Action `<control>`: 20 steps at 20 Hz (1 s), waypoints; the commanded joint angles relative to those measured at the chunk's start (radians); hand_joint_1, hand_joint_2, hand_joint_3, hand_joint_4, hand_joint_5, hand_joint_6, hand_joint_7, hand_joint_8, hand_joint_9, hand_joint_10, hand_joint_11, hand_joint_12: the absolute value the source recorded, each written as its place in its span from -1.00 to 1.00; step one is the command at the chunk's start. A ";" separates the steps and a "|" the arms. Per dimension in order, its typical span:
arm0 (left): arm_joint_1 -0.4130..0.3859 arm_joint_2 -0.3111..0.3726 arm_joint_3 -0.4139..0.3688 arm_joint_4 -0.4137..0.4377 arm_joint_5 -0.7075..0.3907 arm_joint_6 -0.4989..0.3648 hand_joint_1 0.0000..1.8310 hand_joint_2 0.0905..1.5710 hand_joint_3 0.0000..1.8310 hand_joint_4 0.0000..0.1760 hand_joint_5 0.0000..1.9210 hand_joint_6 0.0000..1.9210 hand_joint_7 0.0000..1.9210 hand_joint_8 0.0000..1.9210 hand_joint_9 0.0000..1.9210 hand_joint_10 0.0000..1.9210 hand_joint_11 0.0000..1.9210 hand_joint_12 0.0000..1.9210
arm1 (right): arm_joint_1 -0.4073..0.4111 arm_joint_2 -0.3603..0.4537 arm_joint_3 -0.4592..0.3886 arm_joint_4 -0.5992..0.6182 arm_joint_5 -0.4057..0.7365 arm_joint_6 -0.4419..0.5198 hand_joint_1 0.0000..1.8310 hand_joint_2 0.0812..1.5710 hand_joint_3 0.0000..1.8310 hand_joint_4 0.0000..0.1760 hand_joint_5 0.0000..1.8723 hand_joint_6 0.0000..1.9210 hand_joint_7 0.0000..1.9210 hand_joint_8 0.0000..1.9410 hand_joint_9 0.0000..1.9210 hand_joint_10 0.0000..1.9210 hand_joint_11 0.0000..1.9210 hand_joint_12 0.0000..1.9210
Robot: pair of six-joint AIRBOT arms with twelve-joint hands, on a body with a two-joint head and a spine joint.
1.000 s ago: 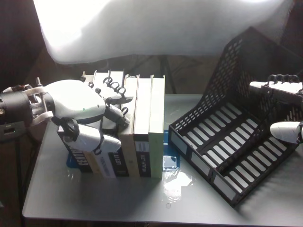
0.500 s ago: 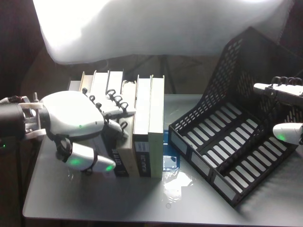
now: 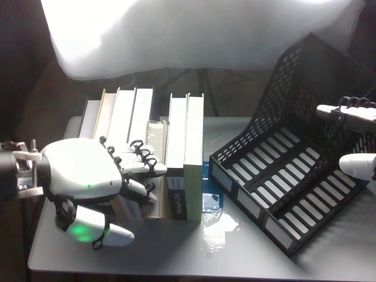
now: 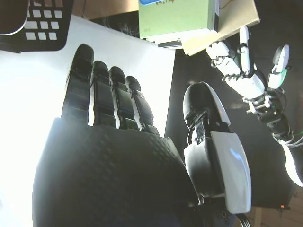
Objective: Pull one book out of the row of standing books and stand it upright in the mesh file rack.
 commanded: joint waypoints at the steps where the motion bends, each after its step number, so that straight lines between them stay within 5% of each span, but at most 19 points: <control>1: 0.008 0.005 -0.007 -0.015 -0.041 -0.003 -0.91 0.61 -1.00 -1.00 -0.40 -0.99 -1.00 -1.00 -1.00 -1.00 -1.00 -1.00 | 0.002 0.004 0.000 0.017 0.110 0.004 -0.61 0.75 -1.00 -1.00 -1.00 -1.00 -1.00 -1.00 -1.00 -1.00 -1.00 -0.47; 4: 0.034 0.011 -0.023 -0.020 -0.052 -0.003 -0.85 0.59 -1.00 -1.00 -0.40 -1.00 -1.00 -1.00 -1.00 -1.00 -1.00 -1.00 | 0.001 0.004 0.000 0.017 0.110 0.004 -0.61 0.76 -1.00 -1.00 -1.00 -1.00 -1.00 -1.00 -1.00 -1.00 -1.00 -0.84; 7: 0.054 0.016 -0.040 -0.026 -0.064 -0.003 -0.87 0.60 -1.00 -1.00 -0.42 -1.00 -1.00 -1.00 -1.00 -1.00 -1.00 -1.00 | -0.001 0.004 0.000 0.018 0.109 0.004 -0.59 0.74 -1.00 -1.00 -1.00 -1.00 -1.00 -1.00 -1.00 -1.00 -1.00 -0.77; 10: 0.060 0.017 -0.047 -0.029 -0.073 -0.003 -0.87 0.63 -0.99 -1.00 -0.41 -1.00 -1.00 -1.00 -1.00 -1.00 -1.00 -1.00 | -0.005 0.004 0.001 0.023 0.109 0.004 -0.59 0.74 -1.00 -1.00 -1.00 -1.00 -1.00 -1.00 -1.00 -1.00 -1.00 -0.95; 17: 0.103 0.025 -0.067 -0.022 -0.088 -0.003 -0.80 0.62 -1.00 -1.00 -0.37 -0.99 -1.00 -1.00 -1.00 -1.00 -1.00 -1.00 | -0.007 0.002 0.002 0.023 0.107 0.004 -0.59 0.75 -1.00 -1.00 -1.00 -1.00 -1.00 -1.00 -1.00 -1.00 -1.00 -0.90; 19: 0.115 0.028 -0.074 -0.033 -0.096 -0.003 -0.85 0.62 -1.00 -0.89 -0.38 -1.00 -1.00 -1.00 -1.00 -1.00 -1.00 -1.00 | -0.008 0.002 0.003 0.025 0.107 0.004 -0.61 0.76 -1.00 -1.00 -1.00 -1.00 -1.00 -1.00 -1.00 -1.00 -1.00 -0.68; 20: 0.118 0.031 -0.078 -0.034 -0.100 -0.003 -0.88 0.64 -0.99 -0.97 -0.39 -1.00 -1.00 -1.00 -1.00 -1.00 -1.00 -1.00 | -0.008 0.002 0.003 0.026 0.107 0.004 -0.59 0.77 -1.00 -1.00 -1.00 -1.00 -1.00 -1.00 -1.00 -1.00 -1.00 -0.77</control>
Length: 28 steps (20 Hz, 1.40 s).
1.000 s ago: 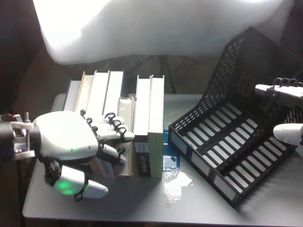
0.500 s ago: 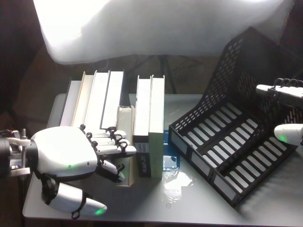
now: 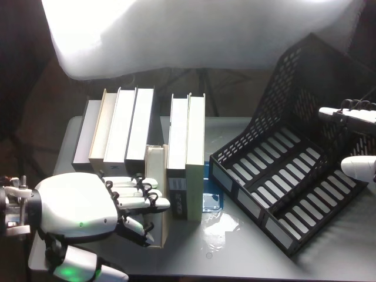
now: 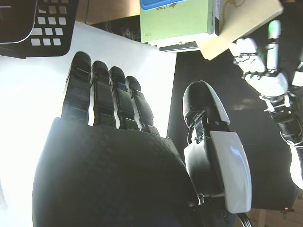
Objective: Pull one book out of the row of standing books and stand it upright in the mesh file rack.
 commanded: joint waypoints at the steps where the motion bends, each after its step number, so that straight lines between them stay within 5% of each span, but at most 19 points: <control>1: 0.008 0.001 -0.003 -0.014 -0.024 -0.009 -0.87 0.64 -0.99 -1.00 -0.39 -1.00 -1.00 -1.00 -1.00 -1.00 -1.00 -1.00 | 0.001 0.003 0.003 0.017 0.107 0.004 -0.58 0.76 -1.00 -1.00 -1.00 -1.00 -1.00 -1.00 -1.00 -1.00 -1.00 -0.85; 2: 0.010 0.001 -0.005 -0.014 -0.031 -0.009 -0.91 0.65 -0.99 -0.98 -0.41 -1.00 -1.00 -1.00 -1.00 -1.00 -1.00 -1.00 | 0.001 0.002 0.003 0.018 0.107 0.004 -0.54 0.76 -1.00 -1.00 -1.00 -1.00 -1.00 -1.00 -1.00 -1.00 -1.00 -0.93; 5: 0.020 0.004 -0.007 -0.025 -0.047 -0.009 -0.93 0.61 -1.00 -1.00 -0.43 -1.00 -1.00 -1.00 -1.00 -1.00 -1.00 -1.00 | 0.001 0.002 0.004 0.018 0.107 0.004 -0.58 0.75 -1.00 -1.00 -1.00 -1.00 -1.00 -1.00 -1.00 -1.00 -1.00 -0.74; 7: 0.018 0.013 -0.011 -0.031 -0.066 -0.009 -0.91 0.61 -1.00 -1.00 -0.42 -1.00 -1.00 -1.00 -1.00 -1.00 -1.00 -1.00 | 0.001 0.002 0.005 0.019 0.107 0.004 -0.57 0.75 -1.00 -1.00 -1.00 -1.00 -1.00 -1.00 -1.00 -1.00 -1.00 -0.93; 11: 0.012 0.052 -0.031 -0.167 -0.127 -0.009 -0.97 0.73 -0.98 -1.00 -0.49 -1.00 -1.00 -1.00 -1.00 -1.00 -1.00 -1.00 | 0.001 0.002 0.001 0.018 0.115 0.004 -0.52 0.74 -1.00 -1.00 -1.00 -1.00 -1.00 -1.00 -1.00 -1.00 -1.00 -1.00; 16: 0.033 0.100 -0.050 -0.454 -0.273 -0.009 -1.00 0.83 -0.97 -1.00 -0.80 -1.00 -1.00 -1.00 -1.00 -1.00 -1.00 -1.00 | 0.014 0.025 -0.029 -0.014 0.164 0.004 -0.48 0.75 -1.00 -1.00 -1.00 -1.00 -1.00 -1.00 -1.00 -1.00 -0.96 -0.98; 17: 0.042 0.107 -0.053 -0.500 -0.291 -0.009 -1.00 0.84 -0.97 -0.90 -0.91 -1.00 -1.00 -1.00 -1.00 -1.00 -1.00 -1.00 | 0.020 0.026 -0.032 -0.027 0.165 0.004 -0.51 0.74 -1.00 -1.00 -1.00 -1.00 -1.00 -1.00 -1.00 -1.00 -0.99 -0.71; 18: 0.062 0.114 -0.054 -0.580 -0.325 -0.009 -0.99 0.86 -0.96 -0.70 -0.98 -1.00 -1.00 -1.00 -1.00 -1.00 -1.00 -1.00 | 0.036 0.028 -0.038 -0.052 0.165 0.004 -0.51 0.76 -0.99 -1.00 -1.00 -1.00 -1.00 -1.00 -1.00 -1.00 -1.00 -0.66; 20: 0.101 0.118 -0.051 -0.724 -0.402 -0.009 -0.83 0.82 -1.00 -0.68 -1.00 -1.00 -1.00 -1.00 -1.00 -1.00 -1.00 -1.00 | 0.068 0.028 -0.046 -0.104 0.162 0.004 -0.46 0.73 -1.00 -1.00 -1.00 -1.00 -1.00 -1.00 -1.00 -1.00 -1.00 -0.31; 21: 0.121 0.116 -0.051 -0.792 -0.447 -0.009 -0.81 0.81 -1.00 -1.00 -1.00 -1.00 -1.00 -1.00 -1.00 -1.00 -1.00 -1.00 | 0.094 0.028 -0.048 -0.148 0.149 0.004 -0.43 0.71 -1.00 -1.00 -1.00 -1.00 -1.00 -1.00 -1.00 -1.00 -1.00 -0.30; 23: 0.162 0.106 -0.039 -0.926 -0.531 -0.009 -0.74 0.77 -1.00 -0.85 -1.00 -1.00 -1.00 -1.00 -1.00 -1.00 -1.00 -1.00 | 0.146 0.021 -0.046 -0.233 0.105 0.004 -0.08 0.55 -1.00 -1.00 -1.00 -1.00 -1.00 -1.00 -1.00 -1.00 -1.00 -0.90; 27: 0.236 0.088 -0.020 -1.109 -0.652 -0.009 -0.77 0.75 -1.00 -0.57 -1.00 -1.00 -1.00 -1.00 -1.00 -1.00 -1.00 -1.00 | 0.262 -0.029 -0.017 -0.439 0.003 0.004 0.01 0.47 -1.00 -1.00 -1.00 -1.00 -1.00 -1.00 -1.00 -1.00 -1.00 -1.00; 28: 0.251 0.082 -0.017 -1.146 -0.675 -0.009 -0.79 0.75 -1.00 -0.63 -1.00 -1.00 -1.00 -1.00 -1.00 -1.00 -1.00 -1.00 | 0.283 -0.040 -0.011 -0.484 -0.013 0.004 -0.04 0.46 -1.00 -1.00 -1.00 -1.00 -1.00 -1.00 -1.00 -1.00 -1.00 -1.00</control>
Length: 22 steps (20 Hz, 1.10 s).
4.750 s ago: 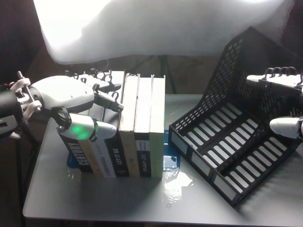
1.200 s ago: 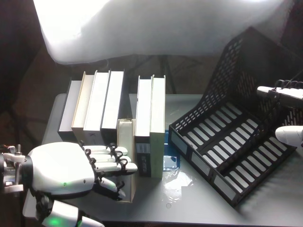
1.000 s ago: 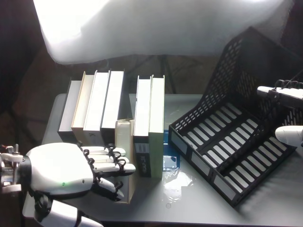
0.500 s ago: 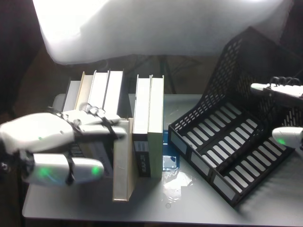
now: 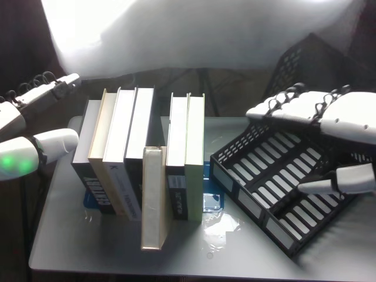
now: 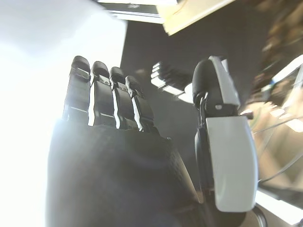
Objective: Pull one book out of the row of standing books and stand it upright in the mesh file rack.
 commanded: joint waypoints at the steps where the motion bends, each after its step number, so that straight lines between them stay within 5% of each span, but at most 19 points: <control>1: 0.007 -0.006 0.008 -0.047 -0.157 -0.004 -0.77 0.74 -1.00 -0.69 -1.00 -1.00 -1.00 -1.00 -1.00 -1.00 -1.00 -1.00 | 0.028 -0.007 0.009 -0.010 0.072 0.003 -0.03 0.46 -1.00 -1.00 -1.00 -1.00 -1.00 -1.00 -1.00 -1.00 -1.00 -1.00; 4: 0.051 -0.025 0.030 -0.183 -0.221 -0.004 -0.70 0.72 -1.00 -0.94 -1.00 -1.00 -1.00 -1.00 -1.00 -1.00 -0.99 -1.00 | 0.149 -0.089 0.058 -0.326 -0.015 0.003 0.01 0.39 -1.00 -1.00 -1.00 -1.00 -1.00 -1.00 -1.00 -1.00 -1.00 -1.00; 5: 0.053 -0.028 0.035 -0.196 -0.220 -0.004 -0.66 0.71 -1.00 -0.86 -1.00 -1.00 -1.00 -1.00 -1.00 -1.00 -0.98 -0.99 | 0.164 -0.099 0.063 -0.359 -0.025 0.003 -0.05 0.40 -1.00 -1.00 -1.00 -1.00 -1.00 -1.00 -1.00 -1.00 -1.00 -1.00; 8: 0.073 -0.044 0.057 -0.271 -0.227 -0.004 -0.66 0.67 -0.99 -1.00 -1.00 -1.00 -1.00 -1.00 -1.00 -1.00 -1.00 -0.38 | 0.238 -0.163 0.102 -0.569 -0.057 0.003 -0.13 0.39 -1.00 -1.00 -1.00 -1.00 -1.00 -1.00 -1.00 -1.00 -1.00 -1.00; 9: 0.079 -0.046 0.060 -0.284 -0.229 -0.004 -0.66 0.67 -1.00 -1.00 -1.00 -1.00 -1.00 -1.00 -1.00 -1.00 -1.00 -0.35 | 0.250 -0.179 0.110 -0.609 -0.063 0.003 -0.12 0.39 -1.00 -1.00 -1.00 -1.00 -1.00 -1.00 -1.00 -1.00 -1.00 -1.00; 17: 0.126 -0.052 0.066 -0.357 -0.255 -0.004 -0.63 0.66 -1.00 -1.00 -1.00 -1.00 -1.00 -1.00 -1.00 -1.00 -1.00 -0.34 | 0.327 -0.326 0.173 -0.829 -0.096 0.003 -0.11 0.38 -1.00 -1.00 -1.00 -1.00 -1.00 -1.00 -1.00 -1.00 -1.00 -1.00; 22: 0.154 -0.051 0.057 -0.394 -0.279 -0.004 -0.60 0.63 -1.00 -0.93 -0.99 -0.99 -1.00 -1.00 -1.00 -1.00 -1.00 -0.73 | 0.328 -0.393 0.205 -0.832 -0.096 0.003 -0.14 0.31 -1.00 -1.00 -1.00 -1.00 -1.00 -1.00 -1.00 -1.00 -1.00 -1.00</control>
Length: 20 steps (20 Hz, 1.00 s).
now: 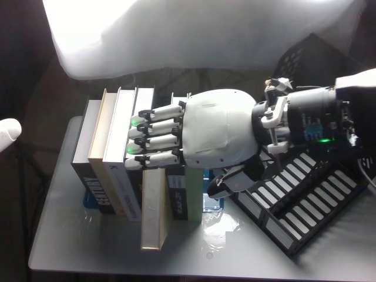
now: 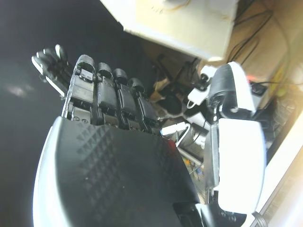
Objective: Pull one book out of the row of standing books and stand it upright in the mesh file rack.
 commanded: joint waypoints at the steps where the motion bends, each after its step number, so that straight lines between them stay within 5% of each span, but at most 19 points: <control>1: 0.001 0.005 0.001 -0.021 -0.133 -0.005 -0.60 0.63 -1.00 -0.91 -0.99 -0.99 -1.00 -1.00 -1.00 -1.00 -1.00 -0.74 | 0.011 -0.006 0.005 0.038 0.046 -0.002 -0.17 0.30 -1.00 -1.00 -1.00 -1.00 -1.00 -1.00 -1.00 -1.00 -1.00 -1.00; 2: 0.003 0.005 0.001 -0.024 -0.134 -0.005 -0.60 0.63 -1.00 -0.82 -0.99 -1.00 -1.00 -1.00 -1.00 -1.00 -1.00 -0.80 | 0.011 -0.017 0.010 0.038 0.046 -0.002 -0.19 0.30 -1.00 -1.00 -1.00 -1.00 -1.00 -1.00 -1.00 -1.00 -1.00 -1.00; 3: 0.007 0.007 -0.001 -0.028 -0.137 -0.005 -0.60 0.63 -1.00 -1.00 -0.98 -1.00 -1.00 -1.00 -1.00 -1.00 -1.00 -0.73 | 0.011 -0.031 0.016 0.037 0.041 -0.002 -0.21 0.32 -1.00 -1.00 -1.00 -1.00 -1.00 -1.00 -1.00 -1.00 -1.00 -1.00; 7: 0.018 0.011 -0.003 -0.042 -0.144 -0.005 -0.60 0.63 -1.00 -0.98 -0.97 -1.00 -1.00 -1.00 -1.00 -1.00 -1.00 -0.52 | 0.007 -0.073 0.034 0.019 0.027 -0.002 -0.18 0.33 -1.00 -1.00 -1.00 -1.00 -1.00 -1.00 -1.00 -1.00 -1.00 -1.00; 8: 0.021 0.011 -0.003 -0.046 -0.146 -0.005 -0.63 0.63 -1.00 -0.54 -0.98 -1.00 -1.00 -1.00 -1.00 -1.00 -1.00 -0.62 | 0.005 -0.083 0.039 0.014 0.024 -0.002 -0.16 0.33 -1.00 -1.00 -1.00 -1.00 -1.00 -1.00 -1.00 -1.00 -1.00 -1.00; 10: 0.029 0.012 -0.005 -0.058 -0.155 -0.005 -0.68 0.64 -1.00 -0.22 -1.00 -1.00 -1.00 -1.00 -1.00 -1.00 -1.00 -0.96 | 0.004 -0.116 0.062 -0.020 0.021 -0.002 -0.14 0.34 -1.00 -1.00 -1.00 -1.00 -1.00 -1.00 -1.00 -1.00 -1.00 -1.00; 11: 0.030 0.011 -0.005 -0.058 -0.155 -0.005 -0.73 0.63 -1.00 0.15 -1.00 -1.00 -1.00 -1.00 -1.00 -1.00 -1.00 -0.99 | 0.003 -0.128 0.070 -0.034 0.021 -0.002 -0.13 0.32 -1.00 -1.00 -1.00 -1.00 -1.00 -1.00 -1.00 -1.00 -1.00 -1.00; 15: 0.033 0.010 -0.004 -0.067 -0.156 -0.005 -0.76 0.65 -0.99 0.49 -1.00 -1.00 -1.00 -1.00 -1.00 -1.00 -1.00 -1.00 | 0.001 -0.175 0.107 -0.077 0.021 -0.002 -0.06 0.28 -1.00 -1.00 -1.00 -1.00 -1.00 -1.00 -1.00 -1.00 -1.00 -1.00; 20: 0.034 0.007 0.001 -0.067 -0.154 -0.005 -0.70 0.70 -0.98 -0.35 -1.00 -1.00 -1.00 -1.00 -1.00 -1.00 -1.00 -1.00 | 0.008 -0.223 0.149 -0.140 0.021 -0.002 -0.07 0.27 -1.00 -1.00 -1.00 -1.00 -1.00 -1.00 -1.00 -1.00 -1.00 -1.00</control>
